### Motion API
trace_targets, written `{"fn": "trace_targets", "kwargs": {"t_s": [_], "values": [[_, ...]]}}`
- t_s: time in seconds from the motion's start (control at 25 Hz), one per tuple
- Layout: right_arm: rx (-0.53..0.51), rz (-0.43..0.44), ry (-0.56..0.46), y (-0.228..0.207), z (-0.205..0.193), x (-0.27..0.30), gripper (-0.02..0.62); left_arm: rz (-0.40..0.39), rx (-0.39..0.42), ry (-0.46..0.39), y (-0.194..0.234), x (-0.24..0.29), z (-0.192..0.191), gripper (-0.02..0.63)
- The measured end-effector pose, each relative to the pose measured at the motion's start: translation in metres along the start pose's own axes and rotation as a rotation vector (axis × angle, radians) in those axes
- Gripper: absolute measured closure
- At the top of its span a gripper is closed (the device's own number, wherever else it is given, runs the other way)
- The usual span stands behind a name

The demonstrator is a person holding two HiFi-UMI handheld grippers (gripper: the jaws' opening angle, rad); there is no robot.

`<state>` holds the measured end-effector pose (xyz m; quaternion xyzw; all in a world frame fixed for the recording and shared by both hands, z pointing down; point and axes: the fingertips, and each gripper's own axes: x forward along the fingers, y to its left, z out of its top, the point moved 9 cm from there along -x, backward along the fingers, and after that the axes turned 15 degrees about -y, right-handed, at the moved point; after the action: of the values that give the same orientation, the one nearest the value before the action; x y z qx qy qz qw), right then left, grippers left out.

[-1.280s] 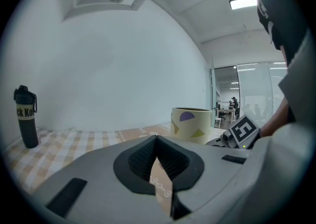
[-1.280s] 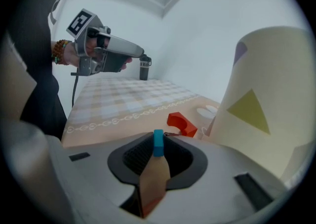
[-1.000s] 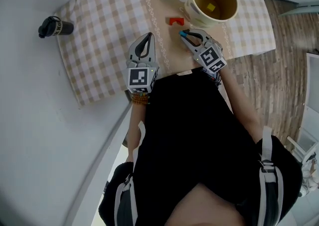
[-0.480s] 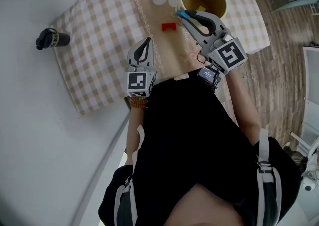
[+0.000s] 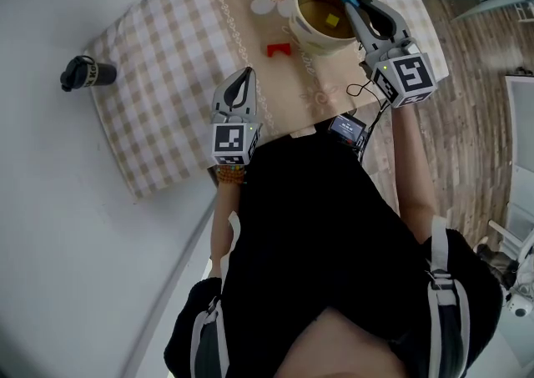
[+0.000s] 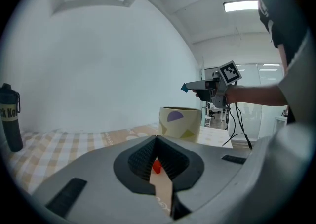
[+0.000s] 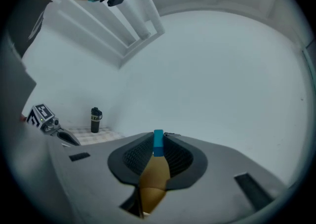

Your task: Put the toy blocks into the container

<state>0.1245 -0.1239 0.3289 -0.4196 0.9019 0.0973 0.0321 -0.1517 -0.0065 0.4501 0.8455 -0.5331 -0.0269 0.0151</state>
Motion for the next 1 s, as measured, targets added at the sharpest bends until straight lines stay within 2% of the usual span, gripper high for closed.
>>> {"fn": "trace_targets", "kwargs": {"t_s": [0.24, 0.92, 1.0], "values": [[0.013, -0.05, 0.013, -0.01, -0.007, -0.005, 0.525, -0.006, 0.002, 0.005, -0.002, 0.001, -0.002, 0.604], [0.011, -0.059, 0.012, -0.009, -0.017, -0.011, 0.522, -0.018, 0.004, 0.023, -0.006, 0.0, -0.007, 0.604], [0.008, -0.042, 0.009, -0.006, -0.016, -0.011, 0.5, -0.02, 0.004, 0.025, -0.006, 0.0, -0.007, 0.604]]}}
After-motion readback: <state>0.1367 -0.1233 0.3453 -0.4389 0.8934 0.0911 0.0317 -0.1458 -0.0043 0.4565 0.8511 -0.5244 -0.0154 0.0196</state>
